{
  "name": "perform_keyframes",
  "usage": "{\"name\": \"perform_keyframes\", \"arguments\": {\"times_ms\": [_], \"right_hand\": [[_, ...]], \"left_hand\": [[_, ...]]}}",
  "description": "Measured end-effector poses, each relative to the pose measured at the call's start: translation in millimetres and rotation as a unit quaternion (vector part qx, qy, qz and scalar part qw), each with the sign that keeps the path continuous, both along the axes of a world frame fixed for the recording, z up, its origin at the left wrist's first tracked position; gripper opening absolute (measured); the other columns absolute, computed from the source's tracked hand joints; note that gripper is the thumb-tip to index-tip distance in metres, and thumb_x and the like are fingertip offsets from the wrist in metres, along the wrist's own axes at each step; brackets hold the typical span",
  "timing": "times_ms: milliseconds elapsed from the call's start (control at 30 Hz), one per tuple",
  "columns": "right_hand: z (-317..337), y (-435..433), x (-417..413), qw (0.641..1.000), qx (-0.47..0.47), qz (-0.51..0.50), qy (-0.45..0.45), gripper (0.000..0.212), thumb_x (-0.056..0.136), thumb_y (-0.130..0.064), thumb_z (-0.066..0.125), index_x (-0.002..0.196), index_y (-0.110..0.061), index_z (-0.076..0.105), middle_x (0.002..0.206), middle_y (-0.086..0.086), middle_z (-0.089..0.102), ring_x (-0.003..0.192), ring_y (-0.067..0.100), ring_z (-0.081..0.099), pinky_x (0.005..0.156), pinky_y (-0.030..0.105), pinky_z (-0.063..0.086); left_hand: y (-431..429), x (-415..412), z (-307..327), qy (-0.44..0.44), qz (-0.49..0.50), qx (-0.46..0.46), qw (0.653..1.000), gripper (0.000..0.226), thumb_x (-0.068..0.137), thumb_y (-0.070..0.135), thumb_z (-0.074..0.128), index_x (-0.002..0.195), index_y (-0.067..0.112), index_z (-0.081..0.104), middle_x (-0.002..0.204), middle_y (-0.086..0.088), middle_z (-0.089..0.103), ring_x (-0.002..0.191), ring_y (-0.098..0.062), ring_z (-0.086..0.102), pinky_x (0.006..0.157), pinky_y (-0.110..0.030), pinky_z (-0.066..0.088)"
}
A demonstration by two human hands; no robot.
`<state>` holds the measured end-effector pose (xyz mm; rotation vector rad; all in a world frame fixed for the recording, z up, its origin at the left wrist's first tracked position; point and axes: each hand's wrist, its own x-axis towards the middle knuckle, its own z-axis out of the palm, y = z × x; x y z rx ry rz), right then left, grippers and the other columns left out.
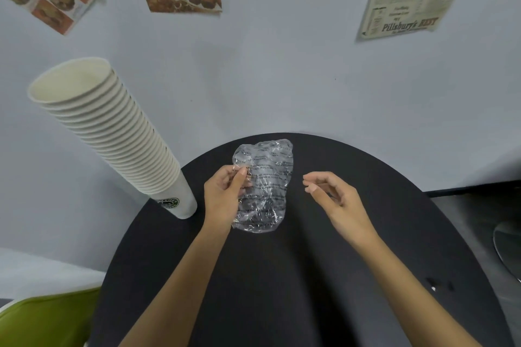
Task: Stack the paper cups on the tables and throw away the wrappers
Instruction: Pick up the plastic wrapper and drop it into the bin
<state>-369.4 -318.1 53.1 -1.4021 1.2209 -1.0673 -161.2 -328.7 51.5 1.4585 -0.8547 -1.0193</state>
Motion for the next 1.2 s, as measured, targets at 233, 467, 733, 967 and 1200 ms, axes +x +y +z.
{"name": "perform_keyframes", "arguments": {"times_ms": [233, 467, 733, 967, 1200], "right_hand": [[25.6, 45.9, -25.2, 0.999, -0.019, -0.030, -0.013, 0.014, 0.092, -0.016, 0.058, 0.101, -0.023, 0.066, 0.105, -0.005, 0.069, 0.103, 0.016, 0.063, 0.096, 0.043, 0.049], [45.0, 95.1, -59.7, 0.996, -0.043, -0.070, -0.014, 0.014, 0.092, -0.016, 0.058, 0.101, -0.022, 0.066, 0.103, -0.005, 0.069, 0.102, 0.016, 0.063, 0.095, 0.040, 0.050], [65.8, 151.3, -119.5, 0.986, -0.063, -0.155, 0.001, 0.014, 0.093, -0.018, 0.057, 0.101, -0.026, 0.065, 0.105, -0.008, 0.069, 0.102, 0.014, 0.063, 0.095, 0.040, 0.050], [74.1, 212.8, -171.4, 0.963, -0.075, -0.259, 0.008, 0.013, 0.092, -0.013, 0.058, 0.102, -0.017, 0.066, 0.102, -0.005, 0.070, 0.099, 0.017, 0.064, 0.091, 0.033, 0.049], [76.7, 285.2, -221.4, 0.934, -0.083, -0.343, 0.057, 0.014, 0.092, -0.012, 0.058, 0.103, -0.015, 0.067, 0.095, -0.014, 0.068, 0.093, 0.010, 0.062, 0.086, 0.030, 0.050]], "left_hand": [[39.3, -20.5, 23.1, -0.007, -0.030, -0.019, 0.999, 0.011, 0.093, 0.009, 0.063, 0.089, 0.017, 0.068, 0.080, -0.003, 0.069, 0.072, -0.014, 0.066, 0.066, -0.023, 0.058], [76.1, -54.5, 41.1, -0.025, -0.079, -0.044, 0.996, 0.012, 0.092, 0.007, 0.063, 0.087, 0.016, 0.068, 0.075, -0.001, 0.067, 0.060, -0.001, 0.062, 0.058, -0.014, 0.053], [101.2, -122.5, 51.4, -0.011, -0.172, -0.050, 0.984, 0.013, 0.091, 0.006, 0.064, 0.084, 0.016, 0.068, 0.071, -0.001, 0.065, 0.058, -0.001, 0.062, 0.056, -0.015, 0.052], [125.0, -194.7, 54.3, 0.012, -0.273, -0.051, 0.961, 0.010, 0.091, 0.007, 0.064, 0.086, 0.015, 0.068, 0.067, 0.000, 0.064, 0.054, -0.001, 0.061, 0.054, -0.019, 0.052], [163.9, -269.0, 50.6, 0.040, -0.366, -0.035, 0.929, 0.011, 0.092, 0.003, 0.062, 0.087, 0.012, 0.065, 0.063, 0.000, 0.061, 0.047, 0.000, 0.060, 0.043, -0.013, 0.048]]}}
